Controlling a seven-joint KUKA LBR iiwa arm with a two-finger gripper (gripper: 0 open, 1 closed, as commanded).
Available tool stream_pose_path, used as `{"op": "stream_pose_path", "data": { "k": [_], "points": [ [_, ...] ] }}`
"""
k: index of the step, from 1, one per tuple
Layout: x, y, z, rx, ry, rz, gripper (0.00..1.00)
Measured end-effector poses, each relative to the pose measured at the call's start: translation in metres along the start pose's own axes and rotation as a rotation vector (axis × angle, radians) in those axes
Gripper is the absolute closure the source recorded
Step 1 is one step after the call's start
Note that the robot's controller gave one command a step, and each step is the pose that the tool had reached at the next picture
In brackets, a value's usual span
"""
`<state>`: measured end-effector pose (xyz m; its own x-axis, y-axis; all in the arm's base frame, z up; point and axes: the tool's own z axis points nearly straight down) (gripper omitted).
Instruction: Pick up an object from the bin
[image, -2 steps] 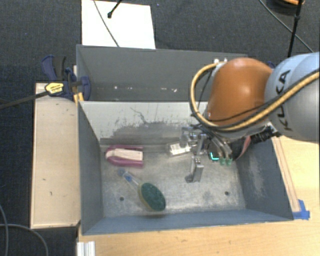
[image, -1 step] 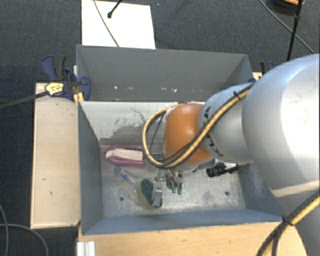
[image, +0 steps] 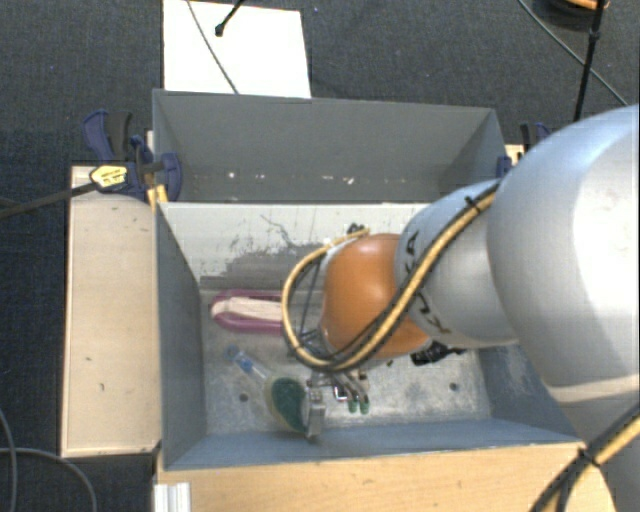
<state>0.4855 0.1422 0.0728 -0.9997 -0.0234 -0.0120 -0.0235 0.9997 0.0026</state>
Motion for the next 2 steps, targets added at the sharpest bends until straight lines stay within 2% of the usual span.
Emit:
{"op": "stream_pose_path", "data": {
  "k": [1, 2],
  "points": [
    [0.002, -0.001, 0.001, 0.002, 0.009, 0.004, 1.00],
    [-0.010, 0.012, -0.130, 0.000, 0.003, 0.152, 1.00]
  ]
}}
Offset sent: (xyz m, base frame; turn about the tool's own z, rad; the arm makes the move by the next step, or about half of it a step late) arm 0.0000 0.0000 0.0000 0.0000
